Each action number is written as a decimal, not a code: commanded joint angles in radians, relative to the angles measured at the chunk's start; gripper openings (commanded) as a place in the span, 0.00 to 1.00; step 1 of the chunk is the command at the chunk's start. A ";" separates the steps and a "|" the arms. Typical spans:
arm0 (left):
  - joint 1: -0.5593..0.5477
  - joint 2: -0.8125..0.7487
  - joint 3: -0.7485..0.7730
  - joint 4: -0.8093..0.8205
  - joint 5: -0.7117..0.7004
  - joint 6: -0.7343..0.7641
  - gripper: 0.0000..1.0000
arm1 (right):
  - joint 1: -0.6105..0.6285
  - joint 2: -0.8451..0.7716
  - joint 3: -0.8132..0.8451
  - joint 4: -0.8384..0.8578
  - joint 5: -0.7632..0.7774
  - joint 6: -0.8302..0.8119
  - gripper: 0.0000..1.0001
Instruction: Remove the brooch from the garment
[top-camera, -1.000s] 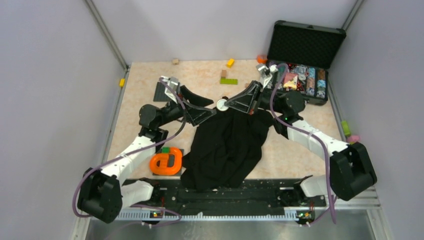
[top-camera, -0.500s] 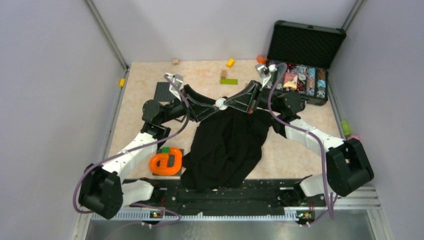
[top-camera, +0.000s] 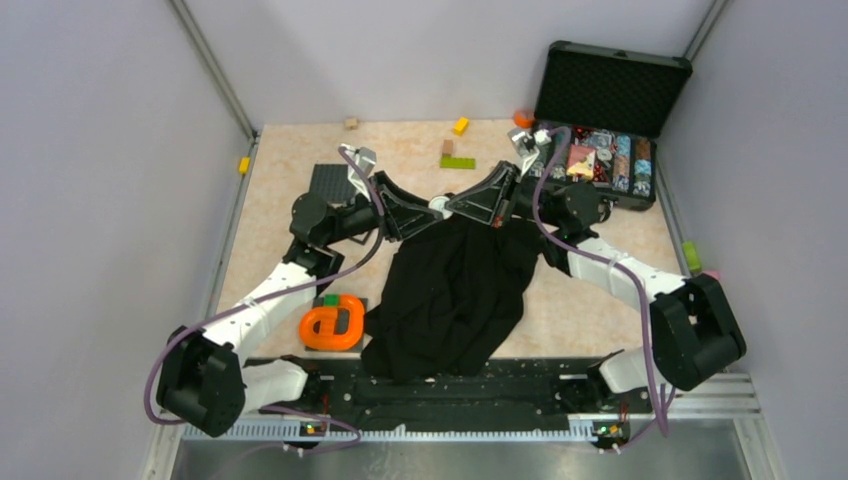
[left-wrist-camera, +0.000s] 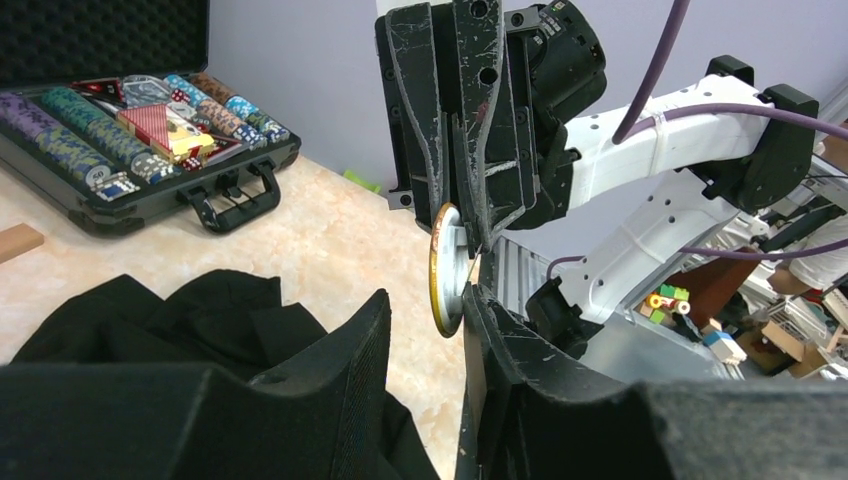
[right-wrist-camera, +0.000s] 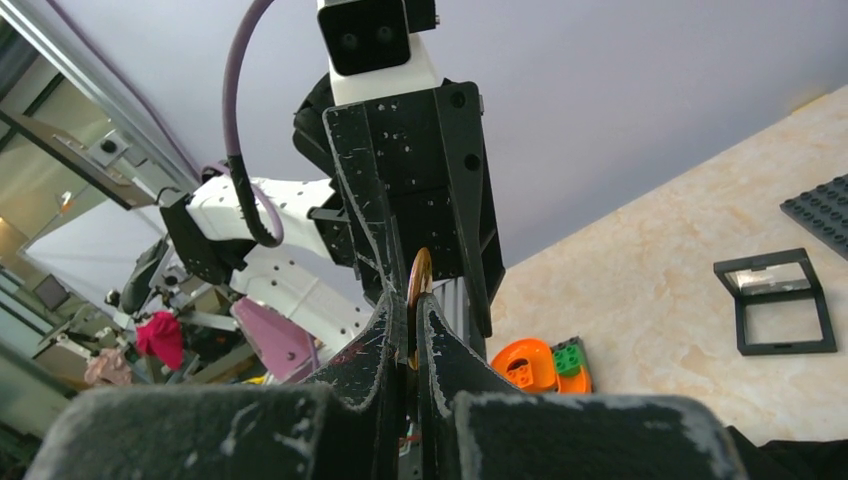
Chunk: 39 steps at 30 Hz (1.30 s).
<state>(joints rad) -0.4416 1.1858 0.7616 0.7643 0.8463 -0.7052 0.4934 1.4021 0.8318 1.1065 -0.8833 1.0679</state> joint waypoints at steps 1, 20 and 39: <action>-0.005 0.011 0.044 0.013 -0.009 0.007 0.37 | 0.020 0.000 0.031 0.027 0.000 -0.023 0.00; 0.008 -0.002 0.011 0.112 0.069 -0.107 0.61 | 0.027 -0.034 0.051 -0.065 -0.017 -0.108 0.00; 0.049 0.025 0.005 0.217 0.156 -0.198 0.30 | 0.020 0.004 0.079 0.038 -0.046 0.016 0.00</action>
<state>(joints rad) -0.3950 1.1919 0.7475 0.9138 0.9806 -0.8875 0.5083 1.4021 0.8600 1.0695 -0.9115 1.0481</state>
